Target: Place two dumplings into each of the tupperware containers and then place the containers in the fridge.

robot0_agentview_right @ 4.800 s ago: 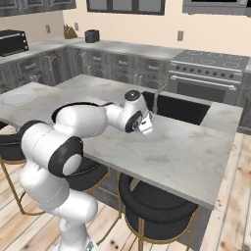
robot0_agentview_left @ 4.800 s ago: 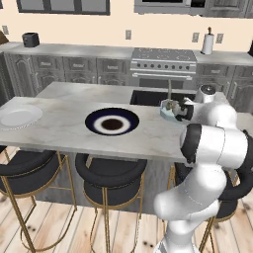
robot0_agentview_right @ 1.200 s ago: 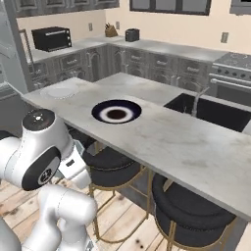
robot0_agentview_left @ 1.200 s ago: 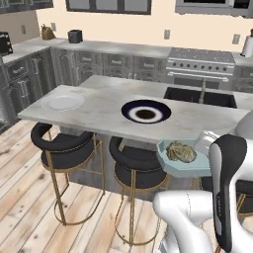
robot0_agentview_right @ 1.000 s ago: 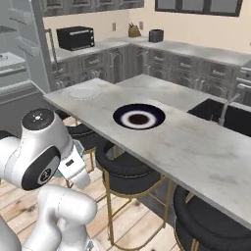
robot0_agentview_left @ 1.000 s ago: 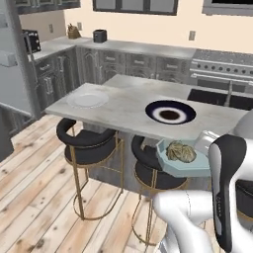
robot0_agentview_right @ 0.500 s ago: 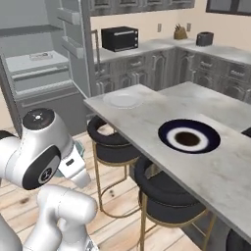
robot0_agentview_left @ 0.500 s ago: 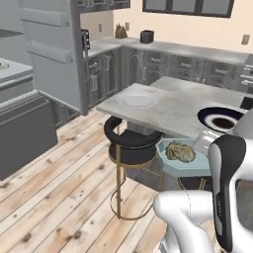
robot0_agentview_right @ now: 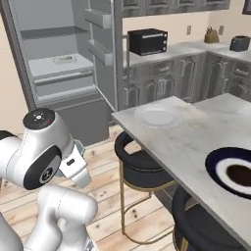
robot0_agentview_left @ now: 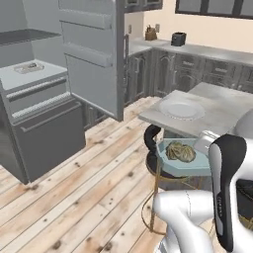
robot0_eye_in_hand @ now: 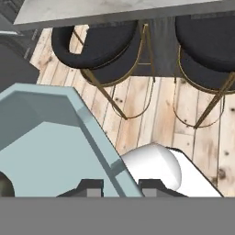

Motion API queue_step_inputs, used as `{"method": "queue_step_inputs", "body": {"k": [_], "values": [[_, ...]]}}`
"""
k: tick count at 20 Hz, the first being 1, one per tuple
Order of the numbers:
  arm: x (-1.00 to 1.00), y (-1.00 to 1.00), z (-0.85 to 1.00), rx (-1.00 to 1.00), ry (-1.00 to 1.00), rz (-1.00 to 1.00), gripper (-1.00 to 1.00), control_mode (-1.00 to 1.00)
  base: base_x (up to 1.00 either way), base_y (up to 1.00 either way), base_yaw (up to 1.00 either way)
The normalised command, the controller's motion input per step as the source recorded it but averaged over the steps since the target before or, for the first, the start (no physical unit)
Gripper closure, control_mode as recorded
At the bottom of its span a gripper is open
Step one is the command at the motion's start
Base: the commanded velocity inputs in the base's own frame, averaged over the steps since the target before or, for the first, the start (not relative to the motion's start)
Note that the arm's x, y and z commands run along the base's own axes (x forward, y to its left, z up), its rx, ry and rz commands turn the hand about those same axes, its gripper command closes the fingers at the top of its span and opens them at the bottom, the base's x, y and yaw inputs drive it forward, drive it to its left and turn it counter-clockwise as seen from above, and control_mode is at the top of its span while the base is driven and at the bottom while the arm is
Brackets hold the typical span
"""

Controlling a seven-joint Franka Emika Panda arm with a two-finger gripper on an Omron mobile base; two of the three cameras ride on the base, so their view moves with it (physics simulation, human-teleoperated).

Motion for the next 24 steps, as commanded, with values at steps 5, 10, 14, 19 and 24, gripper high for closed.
{"method": "queue_step_inputs", "body": {"k": [5, 10, 14, 19, 24], "values": [[0.0, 0.0, 0.0, 0.0, 0.0, 0.0, 1.0, 1.0, 0.45, 0.67, 0.21], [0.0, 0.0, 0.0, 0.0, 0.0, 0.0, 1.0, 1.0, 0.61, 0.6, 0.2], [0.0, 0.0, 0.0, 0.0, 0.0, 0.0, 1.0, 1.0, 0.8, 0.61, 0.21], [0.0, 0.0, 0.0, 0.0, 0.0, 0.0, 1.0, 1.0, 0.83, 0.46, 0.19], [0.0, 0.0, 0.0, 0.0, 0.0, 0.0, 1.0, 1.0, 0.72, 0.01, 0.17]]}}
